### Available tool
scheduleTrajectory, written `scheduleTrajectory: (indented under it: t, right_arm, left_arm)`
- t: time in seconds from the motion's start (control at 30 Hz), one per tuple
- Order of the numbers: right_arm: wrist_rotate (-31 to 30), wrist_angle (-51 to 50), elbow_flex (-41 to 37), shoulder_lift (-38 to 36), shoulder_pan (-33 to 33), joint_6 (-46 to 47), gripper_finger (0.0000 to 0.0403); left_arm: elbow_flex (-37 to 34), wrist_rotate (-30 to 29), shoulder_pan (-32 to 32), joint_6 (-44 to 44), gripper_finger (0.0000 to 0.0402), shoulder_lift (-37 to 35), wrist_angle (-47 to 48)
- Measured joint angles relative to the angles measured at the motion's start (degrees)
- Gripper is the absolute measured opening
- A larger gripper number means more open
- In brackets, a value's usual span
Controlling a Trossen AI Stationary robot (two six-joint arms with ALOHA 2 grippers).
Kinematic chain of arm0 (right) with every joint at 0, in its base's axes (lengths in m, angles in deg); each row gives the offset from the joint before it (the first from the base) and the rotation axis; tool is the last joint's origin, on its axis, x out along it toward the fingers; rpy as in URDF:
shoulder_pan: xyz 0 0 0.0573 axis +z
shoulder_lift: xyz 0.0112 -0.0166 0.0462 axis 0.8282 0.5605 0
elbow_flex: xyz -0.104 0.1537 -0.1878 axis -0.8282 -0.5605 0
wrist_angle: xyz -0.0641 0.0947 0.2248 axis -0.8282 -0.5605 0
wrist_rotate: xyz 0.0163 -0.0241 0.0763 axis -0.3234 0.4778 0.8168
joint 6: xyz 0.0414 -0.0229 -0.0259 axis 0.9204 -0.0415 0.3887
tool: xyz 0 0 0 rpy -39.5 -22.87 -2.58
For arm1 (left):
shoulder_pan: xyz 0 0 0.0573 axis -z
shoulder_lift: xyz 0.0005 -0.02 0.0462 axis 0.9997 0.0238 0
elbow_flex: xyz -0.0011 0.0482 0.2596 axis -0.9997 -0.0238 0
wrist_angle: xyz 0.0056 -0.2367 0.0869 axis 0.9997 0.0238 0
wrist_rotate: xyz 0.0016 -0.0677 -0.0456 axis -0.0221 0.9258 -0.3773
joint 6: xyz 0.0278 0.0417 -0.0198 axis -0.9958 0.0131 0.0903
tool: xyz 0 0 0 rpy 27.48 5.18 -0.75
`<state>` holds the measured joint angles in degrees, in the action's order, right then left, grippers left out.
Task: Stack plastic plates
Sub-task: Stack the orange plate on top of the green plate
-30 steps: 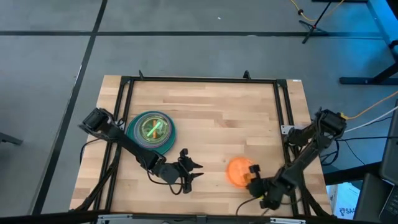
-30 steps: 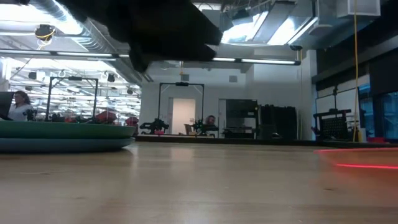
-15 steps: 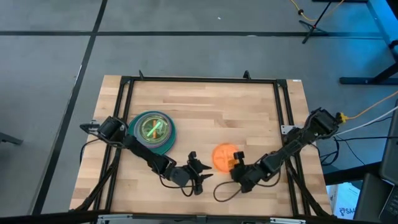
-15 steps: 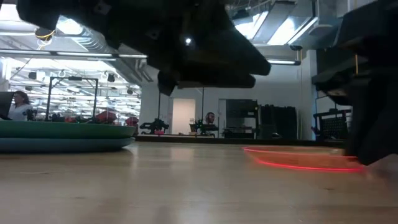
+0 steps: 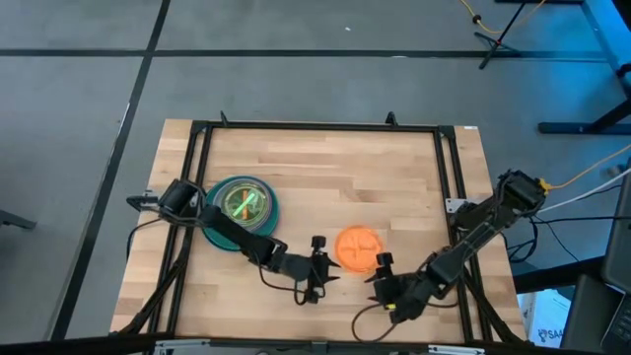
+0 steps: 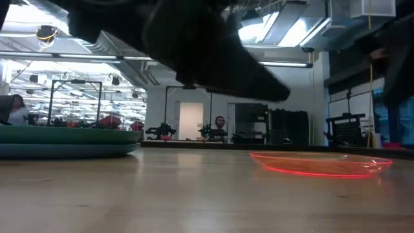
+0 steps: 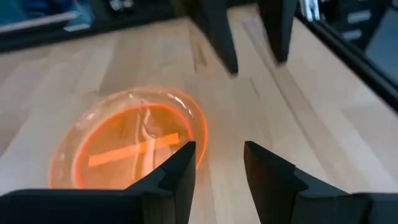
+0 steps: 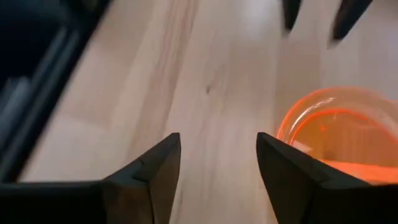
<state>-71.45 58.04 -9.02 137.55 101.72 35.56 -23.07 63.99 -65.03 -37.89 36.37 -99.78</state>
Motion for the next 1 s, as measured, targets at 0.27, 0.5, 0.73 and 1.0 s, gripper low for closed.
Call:
scheduleTrajectory:
  t: [0.27,0.5,0.73,1.0]
  right_arm:
    - [-5.15,1.38,0.92,-0.02,1.15,12.95,0.0205]
    - [-5.39,2.43,0.92,-0.02,1.55,17.06,0.0205]
    - [-6.62,2.66,0.92,-0.02,2.22,17.23,0.0205]
    - [-5.84,2.44,0.92,-0.02,2.22,19.51,0.0205]
  left_arm:
    - [0.02,7.81,-3.70,-4.53,0.0129,0.72,3.58]
    - [0.11,10.58,-7.34,-10.41,0.0129,4.02,0.56]
    - [1.17,20.66,-10.70,-12.26,0.0129,4.22,0.95]
    - [1.45,21.68,-10.49,-14.53,0.0116,7.06,-0.72]
